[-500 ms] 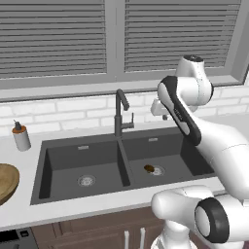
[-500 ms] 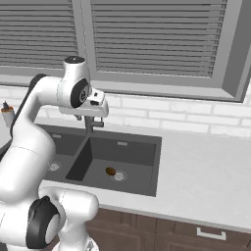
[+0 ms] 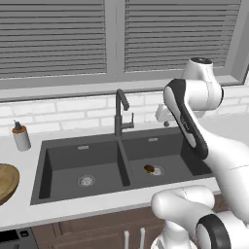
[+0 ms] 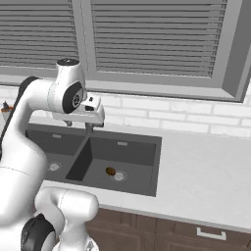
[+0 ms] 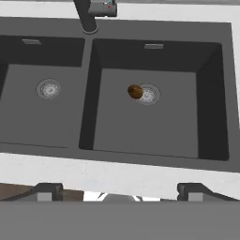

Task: Pick the mushroom from the sink and place it in the bowl. Then pick the bowl and place it in the microwave. Then close the microwave door and press the start button.

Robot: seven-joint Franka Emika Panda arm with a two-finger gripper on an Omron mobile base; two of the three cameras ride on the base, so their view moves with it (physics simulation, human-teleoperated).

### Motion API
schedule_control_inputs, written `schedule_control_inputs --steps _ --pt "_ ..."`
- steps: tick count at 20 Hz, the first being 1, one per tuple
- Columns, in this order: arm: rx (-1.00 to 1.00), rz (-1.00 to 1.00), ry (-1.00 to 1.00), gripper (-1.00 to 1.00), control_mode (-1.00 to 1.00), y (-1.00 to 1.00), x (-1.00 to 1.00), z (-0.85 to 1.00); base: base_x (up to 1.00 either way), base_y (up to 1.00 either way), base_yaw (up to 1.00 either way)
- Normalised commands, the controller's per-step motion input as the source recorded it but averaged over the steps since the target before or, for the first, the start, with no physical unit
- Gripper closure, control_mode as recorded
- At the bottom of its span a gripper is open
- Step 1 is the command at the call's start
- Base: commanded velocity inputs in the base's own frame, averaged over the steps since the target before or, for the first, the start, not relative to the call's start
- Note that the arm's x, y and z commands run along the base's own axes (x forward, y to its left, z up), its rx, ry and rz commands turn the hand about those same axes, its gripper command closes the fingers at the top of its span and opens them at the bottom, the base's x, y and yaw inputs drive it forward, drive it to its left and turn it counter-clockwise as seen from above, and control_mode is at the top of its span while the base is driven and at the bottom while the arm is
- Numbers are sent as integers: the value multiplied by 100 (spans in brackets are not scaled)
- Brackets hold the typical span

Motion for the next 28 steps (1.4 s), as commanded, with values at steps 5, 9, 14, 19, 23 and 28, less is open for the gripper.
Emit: schedule_control_inputs --steps 5,9,14,19,23,28 --pt "0 4 0 -100 -100 0 -25 -14 0 0 0" --pt "0 12 0 -100 -100 -3 0 -23 0 0 0" --pt "0 11 0 -100 -100 -5 8 -28 0 0 0" --pt "0 13 0 -100 -100 -11 14 -39 0 0 0" --pt "0 13 0 -100 -100 -27 28 -33 0 0 0" --pt "0 13 0 -100 -100 -29 43 -49 0 0 0"
